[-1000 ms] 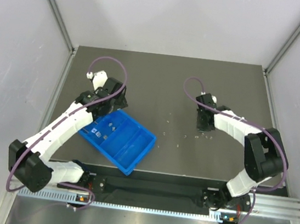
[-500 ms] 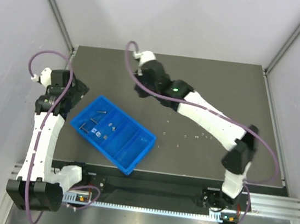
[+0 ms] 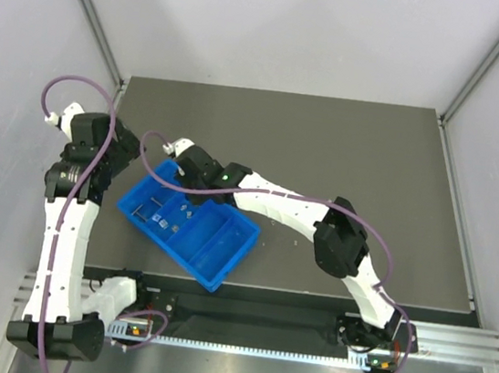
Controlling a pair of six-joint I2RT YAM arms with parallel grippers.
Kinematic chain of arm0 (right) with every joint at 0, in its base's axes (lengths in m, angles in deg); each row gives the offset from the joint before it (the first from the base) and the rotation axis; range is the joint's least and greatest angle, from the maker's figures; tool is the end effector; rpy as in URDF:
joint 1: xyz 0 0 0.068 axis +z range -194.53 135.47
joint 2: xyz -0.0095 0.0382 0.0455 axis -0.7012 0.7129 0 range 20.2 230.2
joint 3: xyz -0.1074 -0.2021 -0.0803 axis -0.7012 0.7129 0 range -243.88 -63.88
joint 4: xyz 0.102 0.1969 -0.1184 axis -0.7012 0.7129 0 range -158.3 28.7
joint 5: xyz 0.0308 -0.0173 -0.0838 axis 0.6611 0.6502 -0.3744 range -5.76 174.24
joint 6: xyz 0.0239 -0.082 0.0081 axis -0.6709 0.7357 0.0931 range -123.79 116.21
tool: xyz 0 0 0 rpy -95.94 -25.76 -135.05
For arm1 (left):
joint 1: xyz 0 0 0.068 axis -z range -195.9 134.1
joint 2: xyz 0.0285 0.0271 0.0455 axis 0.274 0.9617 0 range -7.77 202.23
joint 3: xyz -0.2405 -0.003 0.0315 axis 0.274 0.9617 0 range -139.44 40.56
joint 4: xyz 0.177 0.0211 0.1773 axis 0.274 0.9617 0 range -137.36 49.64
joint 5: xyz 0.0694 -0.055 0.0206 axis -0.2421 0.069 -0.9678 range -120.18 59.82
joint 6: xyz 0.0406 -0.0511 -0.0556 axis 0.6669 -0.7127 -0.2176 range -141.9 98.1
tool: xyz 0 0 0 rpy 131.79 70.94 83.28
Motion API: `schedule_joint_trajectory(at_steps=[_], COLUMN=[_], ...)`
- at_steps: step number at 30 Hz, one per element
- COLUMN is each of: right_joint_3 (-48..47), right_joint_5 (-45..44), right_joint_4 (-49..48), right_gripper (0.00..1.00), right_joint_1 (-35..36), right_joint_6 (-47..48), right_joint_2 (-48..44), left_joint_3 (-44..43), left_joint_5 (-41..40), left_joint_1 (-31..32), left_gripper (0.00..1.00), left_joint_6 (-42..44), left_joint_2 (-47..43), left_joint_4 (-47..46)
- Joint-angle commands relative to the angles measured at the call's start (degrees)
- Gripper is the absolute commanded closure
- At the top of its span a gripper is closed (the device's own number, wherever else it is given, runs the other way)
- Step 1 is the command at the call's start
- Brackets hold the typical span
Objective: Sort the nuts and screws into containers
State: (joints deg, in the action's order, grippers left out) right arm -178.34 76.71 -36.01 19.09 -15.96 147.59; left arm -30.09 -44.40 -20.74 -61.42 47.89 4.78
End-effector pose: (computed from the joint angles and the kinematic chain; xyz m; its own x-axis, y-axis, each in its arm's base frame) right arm 0.2345 0.4506 0.1985 -0.4869 -0.5113 -0.7081 -0.7616 0.6455 0.0576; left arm 0.2147 0.0368 0.3352 -0.2881 -0.6435 -0.7092 -0.5964 0.7000 -0.3928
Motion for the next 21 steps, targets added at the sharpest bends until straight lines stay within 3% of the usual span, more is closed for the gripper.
schedule_joint_trajectory(at_steps=[1, 3, 5, 6, 7, 10, 12, 17, 21], right_joint_3=[-3.50, -3.58, -3.58, -3.58, -3.58, -3.76, -3.85, -1.93, 8.34], right_joint_5=[0.85, 0.85, 1.03, 1.11, 1.11, 1.03, 2.42, 4.45, 0.00], right_joint_4=[-4.87, -5.13, -5.49, -5.40, -5.23, -3.91, -3.56, -1.63, -1.45], right_gripper=[0.94, 0.92, 0.83, 0.76, 0.58, 0.33, 0.23, 0.09, 0.04], right_joint_1=[0.19, 0.19, 0.19, 0.19, 0.28, 0.11, -0.24, -3.40, -8.67], right_joint_6=[-0.32, -0.93, -1.28, -1.54, -1.55, -1.72, -1.99, -4.44, -6.46], right_joint_2=[0.92, 1.80, 1.89, 1.81, 1.63, 0.23, -2.14, -11.62, -23.04], left_joint_3=[-2.74, -2.74, -2.82, -2.65, -2.65, -3.09, -3.09, -1.86, 0.69], left_joint_5=[-1.60, -3.35, -4.58, -5.37, -5.29, -5.29, -5.99, -3.90, 7.87], left_joint_1=[-0.17, -0.17, 0.09, 0.36, 0.71, 0.89, 0.97, 1.06, 0.97], left_gripper=[0.01, 0.01, 0.01, 0.01, 0.01, 0.01, 0.01, 0.01, 0.01], left_joint_6=[4.36, 5.07, 5.60, 5.69, 5.78, 5.95, 5.95, 7.18, 11.84], left_joint_2=[-1.34, -1.87, -1.96, -1.87, -2.04, -1.96, -1.87, -2.13, -2.22], left_joint_4=[1.65, 1.91, 2.09, 2.09, 1.91, 1.56, 1.30, -0.10, -6.07])
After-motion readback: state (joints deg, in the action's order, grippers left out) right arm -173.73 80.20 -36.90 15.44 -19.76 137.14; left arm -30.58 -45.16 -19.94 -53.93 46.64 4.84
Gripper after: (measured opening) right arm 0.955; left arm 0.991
